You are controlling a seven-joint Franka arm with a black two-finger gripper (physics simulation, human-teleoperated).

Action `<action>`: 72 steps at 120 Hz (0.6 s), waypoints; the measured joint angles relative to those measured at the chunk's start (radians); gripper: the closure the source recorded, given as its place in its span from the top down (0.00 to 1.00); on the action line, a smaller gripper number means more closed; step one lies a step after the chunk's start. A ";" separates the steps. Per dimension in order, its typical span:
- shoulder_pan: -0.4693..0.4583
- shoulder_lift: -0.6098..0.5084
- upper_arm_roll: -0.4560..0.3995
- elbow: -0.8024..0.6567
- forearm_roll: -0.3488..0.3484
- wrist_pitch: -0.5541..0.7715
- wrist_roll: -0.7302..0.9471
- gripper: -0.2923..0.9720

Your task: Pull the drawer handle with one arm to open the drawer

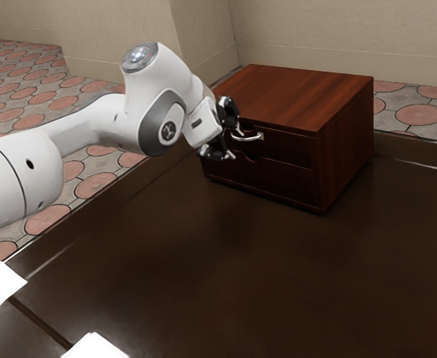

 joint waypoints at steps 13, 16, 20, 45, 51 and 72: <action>0.000 -0.006 0.001 -0.002 0.000 0.000 0.000 0.39; 0.000 -0.009 0.001 -0.004 -0.001 0.000 0.000 0.37; 0.000 -0.013 0.001 -0.008 -0.002 0.000 0.000 0.35; -0.001 -0.028 0.001 -0.030 -0.005 -0.004 -0.001 0.30; 0.000 -0.038 0.002 -0.043 -0.006 -0.005 -0.001 0.29; 0.003 -0.080 0.002 -0.098 -0.010 -0.007 -0.001 0.27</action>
